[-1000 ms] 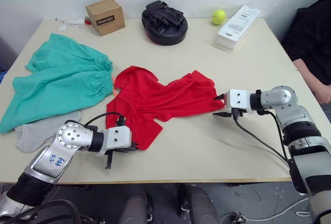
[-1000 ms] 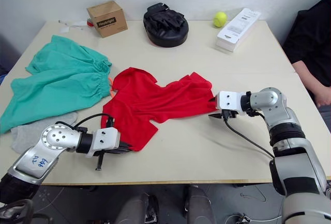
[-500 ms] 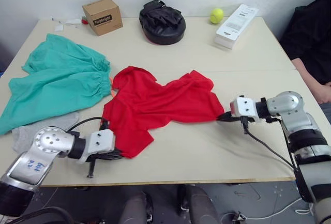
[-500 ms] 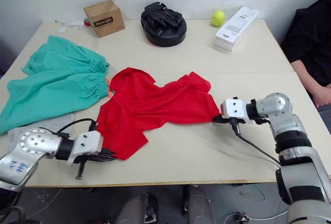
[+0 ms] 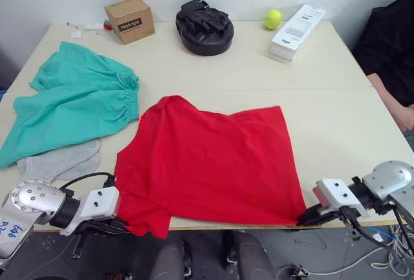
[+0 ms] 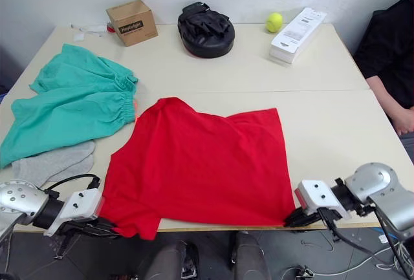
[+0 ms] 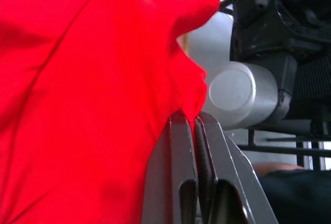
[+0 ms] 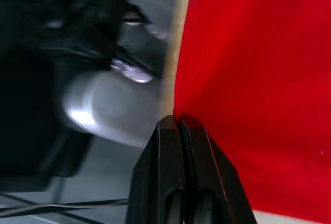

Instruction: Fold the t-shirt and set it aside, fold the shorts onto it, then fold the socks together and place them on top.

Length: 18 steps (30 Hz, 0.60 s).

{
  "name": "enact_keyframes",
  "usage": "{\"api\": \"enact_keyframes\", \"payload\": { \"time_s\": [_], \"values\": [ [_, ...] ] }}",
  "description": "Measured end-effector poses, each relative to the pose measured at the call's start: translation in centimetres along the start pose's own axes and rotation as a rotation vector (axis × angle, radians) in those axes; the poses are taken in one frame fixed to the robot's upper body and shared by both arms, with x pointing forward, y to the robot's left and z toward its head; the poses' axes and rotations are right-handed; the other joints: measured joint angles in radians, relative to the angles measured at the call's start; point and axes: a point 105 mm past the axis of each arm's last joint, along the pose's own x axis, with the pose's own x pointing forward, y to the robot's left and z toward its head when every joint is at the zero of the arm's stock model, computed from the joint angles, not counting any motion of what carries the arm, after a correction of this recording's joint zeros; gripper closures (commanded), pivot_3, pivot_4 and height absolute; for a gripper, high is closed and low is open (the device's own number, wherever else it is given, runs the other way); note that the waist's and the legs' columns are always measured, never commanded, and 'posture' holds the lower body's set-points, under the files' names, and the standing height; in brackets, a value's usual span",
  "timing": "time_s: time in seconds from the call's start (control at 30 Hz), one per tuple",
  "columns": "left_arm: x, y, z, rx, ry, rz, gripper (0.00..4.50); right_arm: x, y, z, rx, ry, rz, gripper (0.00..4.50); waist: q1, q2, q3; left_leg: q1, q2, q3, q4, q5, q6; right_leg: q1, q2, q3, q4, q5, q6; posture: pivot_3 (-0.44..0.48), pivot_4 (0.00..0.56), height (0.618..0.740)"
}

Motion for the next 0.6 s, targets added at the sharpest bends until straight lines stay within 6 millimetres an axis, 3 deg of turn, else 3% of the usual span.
{"api": "enact_keyframes", "payload": {
  "time_s": [0.3,0.6],
  "values": [
    [0.8,0.0,0.5,0.012,-0.039,0.023,4.5,0.3,0.7,0.4,0.022,-0.011,-0.056,4.47,0.027,0.002,-0.001,0.0,0.0,0.0,0.001,0.0,0.001,0.0,0.0,0.0,0.0,0.0,0.0,0.0,0.15,0.74],
    [0.7,-2.1,-0.4,-0.086,-0.012,-0.069,4.5,-0.4,0.8,0.1,0.055,-0.007,-0.089,4.47,0.021,0.002,-0.001,-0.001,0.0,0.0,0.001,-0.001,0.002,0.0,0.001,0.0,-0.001,0.0,0.0,0.0,0.15,0.74]
  ]
}}
